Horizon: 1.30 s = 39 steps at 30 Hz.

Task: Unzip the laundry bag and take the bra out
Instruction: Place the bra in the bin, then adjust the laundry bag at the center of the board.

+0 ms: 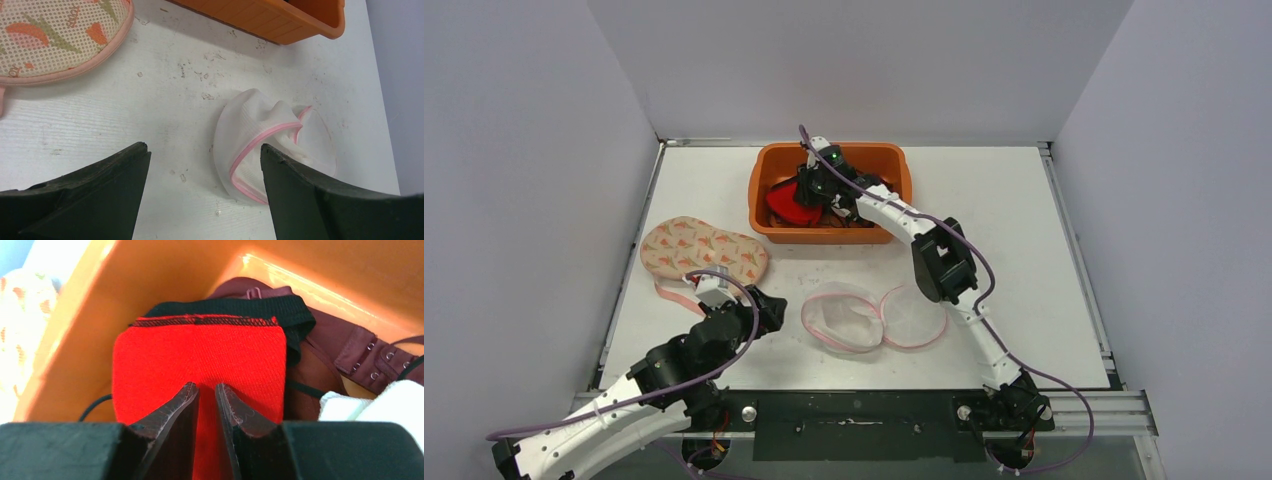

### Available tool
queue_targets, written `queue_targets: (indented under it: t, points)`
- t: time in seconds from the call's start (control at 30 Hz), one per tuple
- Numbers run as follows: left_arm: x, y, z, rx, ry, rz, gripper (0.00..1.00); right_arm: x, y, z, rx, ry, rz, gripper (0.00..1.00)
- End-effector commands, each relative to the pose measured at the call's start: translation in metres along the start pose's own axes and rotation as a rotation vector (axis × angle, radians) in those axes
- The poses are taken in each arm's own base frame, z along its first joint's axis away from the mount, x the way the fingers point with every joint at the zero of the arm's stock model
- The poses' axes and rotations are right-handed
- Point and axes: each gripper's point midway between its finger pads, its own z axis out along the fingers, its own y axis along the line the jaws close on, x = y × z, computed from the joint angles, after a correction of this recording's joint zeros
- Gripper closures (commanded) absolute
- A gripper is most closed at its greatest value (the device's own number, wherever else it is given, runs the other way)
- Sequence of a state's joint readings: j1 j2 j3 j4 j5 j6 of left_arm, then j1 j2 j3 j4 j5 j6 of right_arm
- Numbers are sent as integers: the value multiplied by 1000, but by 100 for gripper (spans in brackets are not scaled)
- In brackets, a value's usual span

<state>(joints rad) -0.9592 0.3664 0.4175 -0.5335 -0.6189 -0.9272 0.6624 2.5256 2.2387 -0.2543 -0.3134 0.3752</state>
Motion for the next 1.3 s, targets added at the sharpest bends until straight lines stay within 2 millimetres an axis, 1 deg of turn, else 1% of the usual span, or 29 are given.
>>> queue_targets:
  t: [0.0,0.07,0.17,0.33,0.4,0.47,0.5,0.6,0.67,0.73,0.77,0.83,0.87,0.93,1.03,1.07,1.1,1.13,1.2,1.23,1.27]
  points:
    - [-14,-15,-2,40,-29,-15,21,-4,-11,5,50,-14,-22,79]
    - [-12,-14,-2,39,-25,-13,21,0,-15,6,59,-5,-22,79]
    - [-11,-13,-1,38,-24,-14,21,-1,-14,5,55,-7,-20,79]
    - [-12,-13,-2,37,-24,-15,20,-16,-5,-1,34,-36,-21,78]
    - [-12,-14,-2,40,-23,-17,20,-28,4,-9,9,-60,-27,76]
    - [-13,-15,-3,43,-21,-19,20,-53,21,-28,-29,-111,-29,72]
    - [-13,-16,-3,45,-19,-19,20,-66,30,-39,-50,-139,-29,68]
    - [-13,-17,-4,50,-16,-17,20,-106,61,-74,-122,-229,-40,48]
    - [-16,-18,-5,49,-21,-16,20,-130,78,-99,-159,-279,-49,40]
    - [-18,-19,-5,54,-26,-5,19,-147,95,-124,-202,-314,-63,37]
    - [-17,-19,-5,54,-23,5,19,-153,103,-136,-219,-327,-70,36]
    - [-15,-19,-3,51,-18,16,19,-165,118,-166,-228,-369,-98,35]
    - [-16,-21,-3,54,-16,22,19,-165,122,-178,-223,-384,-108,34]
    - [-20,-29,-2,69,-17,43,18,-164,133,-209,-222,-420,-123,32]
    - [-26,-45,1,104,-9,135,13,-135,149,-250,-276,-417,-108,29]
    - [-26,-48,5,88,5,168,11,-125,155,-267,-284,-443,-113,29]
    - [-26,-53,7,89,17,197,10,-113,161,-280,-277,-468,-128,28]
    - [-27,-60,9,98,27,219,10,-86,155,-286,-229,-456,-135,27]
    - [-27,-76,14,133,50,241,9,-56,149,-308,-143,-471,-155,22]
    - [-29,-86,16,162,48,247,8,-41,142,-316,-118,-466,-137,14]
    - [-30,-94,18,191,41,251,7,-33,133,-331,-101,-479,-90,6]
